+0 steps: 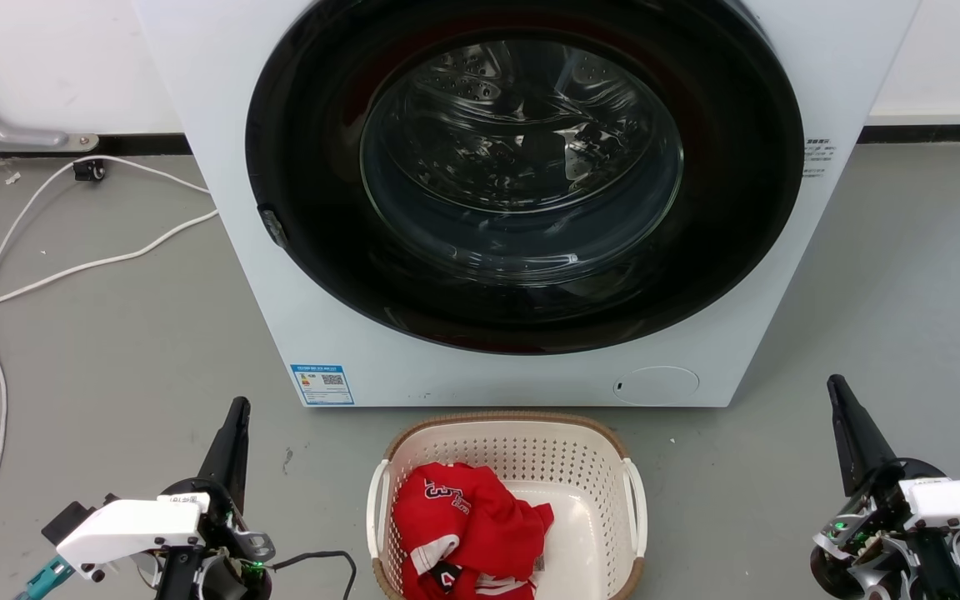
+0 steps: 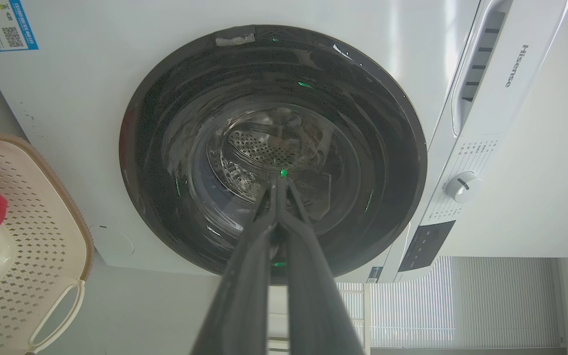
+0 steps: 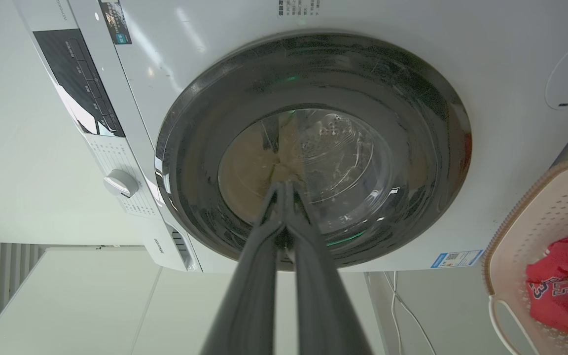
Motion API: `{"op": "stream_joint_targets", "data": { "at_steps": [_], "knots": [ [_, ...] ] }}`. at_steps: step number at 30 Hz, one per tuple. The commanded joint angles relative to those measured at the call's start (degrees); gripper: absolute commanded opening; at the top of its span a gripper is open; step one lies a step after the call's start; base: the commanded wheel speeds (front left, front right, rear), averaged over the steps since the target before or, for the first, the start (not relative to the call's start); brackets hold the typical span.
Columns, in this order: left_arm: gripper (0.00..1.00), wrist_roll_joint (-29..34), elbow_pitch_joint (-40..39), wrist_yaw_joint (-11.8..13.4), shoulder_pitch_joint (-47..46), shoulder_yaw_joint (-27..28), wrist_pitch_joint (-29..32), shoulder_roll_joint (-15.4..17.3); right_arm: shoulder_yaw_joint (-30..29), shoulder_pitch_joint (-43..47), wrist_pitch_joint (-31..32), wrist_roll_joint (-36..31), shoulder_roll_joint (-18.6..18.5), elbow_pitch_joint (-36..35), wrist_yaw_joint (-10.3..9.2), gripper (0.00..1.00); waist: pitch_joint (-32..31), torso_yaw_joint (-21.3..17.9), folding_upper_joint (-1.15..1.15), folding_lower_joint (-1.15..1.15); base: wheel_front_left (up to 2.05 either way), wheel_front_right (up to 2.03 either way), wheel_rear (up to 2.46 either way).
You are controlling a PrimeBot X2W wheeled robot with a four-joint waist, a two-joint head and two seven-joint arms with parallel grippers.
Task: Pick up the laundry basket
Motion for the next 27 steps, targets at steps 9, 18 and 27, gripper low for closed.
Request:
{"op": "stream_joint_targets", "data": {
  "at_steps": [9,18,27],
  "knots": [
    [0.0,0.4,0.1,-0.1,-0.6,0.3,0.1,-0.1,-0.1,-0.6,0.2,-0.4,0.2,0.0,0.0,0.0,0.0,0.0,0.0,0.0,0.0,0.0,0.0],
    [0.0,0.4,0.1,-0.1,-0.6,0.3,0.2,-0.1,-0.1,-0.6,0.2,-0.4,0.2,0.1,0.0,0.0,0.0,0.0,0.0,0.0,0.0,0.0,0.0],
    [0.0,0.4,0.1,-0.1,-0.6,0.3,0.2,-0.1,-0.2,-0.6,0.2,-0.4,0.2,0.1,0.0,0.0,0.0,0.0,0.0,0.0,0.0,0.0,0.0]
  ]
}}
